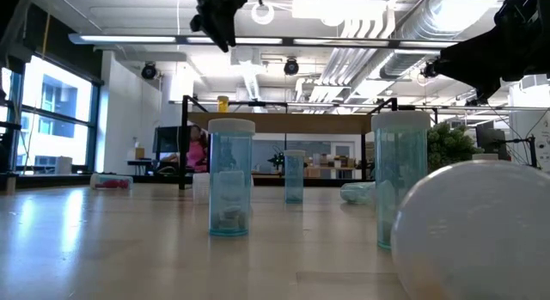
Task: Pick and place medicine bottles onto shelf by color
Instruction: Put the top blue pill bottle on the shelf
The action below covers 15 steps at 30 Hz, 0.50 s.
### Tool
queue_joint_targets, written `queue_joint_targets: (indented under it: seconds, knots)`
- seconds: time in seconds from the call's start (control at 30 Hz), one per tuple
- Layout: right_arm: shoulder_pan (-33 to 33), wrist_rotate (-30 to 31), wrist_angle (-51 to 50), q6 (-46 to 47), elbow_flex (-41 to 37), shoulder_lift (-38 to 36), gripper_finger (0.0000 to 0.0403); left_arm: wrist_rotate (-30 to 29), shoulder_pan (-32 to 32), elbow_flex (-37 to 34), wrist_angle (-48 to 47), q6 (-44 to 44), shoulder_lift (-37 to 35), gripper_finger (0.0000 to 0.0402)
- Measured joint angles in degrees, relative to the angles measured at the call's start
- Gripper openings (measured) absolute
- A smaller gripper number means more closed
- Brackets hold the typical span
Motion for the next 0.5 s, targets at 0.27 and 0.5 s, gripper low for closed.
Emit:
queue_joint_targets:
  seconds: [0.27,0.5]
  knots:
    - [0.0,-2.01,0.19,-0.02,0.0,-0.01,0.0186,3.23,-2.87,-24.58,19.0,0.06,-13.45,0.0181]
    - [0.0,-2.03,6.11,-4.97,0.02,-0.01,0.0186,3.91,-6.32,-43.03,34.05,-0.4,-23.23,0.0181]
